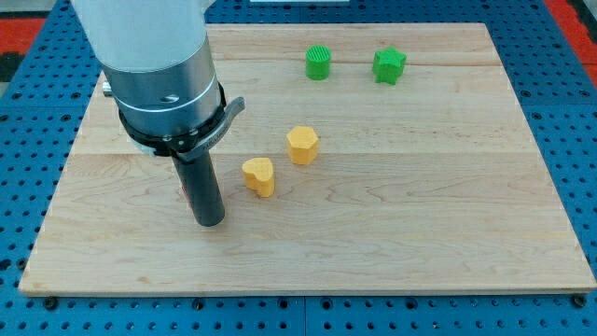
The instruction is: Slide the red circle upwards
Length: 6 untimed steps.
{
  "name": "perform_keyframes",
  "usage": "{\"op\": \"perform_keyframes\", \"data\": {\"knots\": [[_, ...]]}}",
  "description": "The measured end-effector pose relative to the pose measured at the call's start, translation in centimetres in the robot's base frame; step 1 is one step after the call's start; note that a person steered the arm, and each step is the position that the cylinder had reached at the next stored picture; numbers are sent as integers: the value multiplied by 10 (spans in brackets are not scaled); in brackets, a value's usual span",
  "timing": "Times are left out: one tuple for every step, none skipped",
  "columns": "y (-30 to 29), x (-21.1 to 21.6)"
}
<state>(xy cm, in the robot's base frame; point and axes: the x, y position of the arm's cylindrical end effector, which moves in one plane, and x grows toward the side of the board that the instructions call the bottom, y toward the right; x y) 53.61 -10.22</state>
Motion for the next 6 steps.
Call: {"op": "perform_keyframes", "data": {"knots": [[10, 38], [-1, 14], [-38, -39], [-38, -103], [-28, -84], [-3, -57]]}}
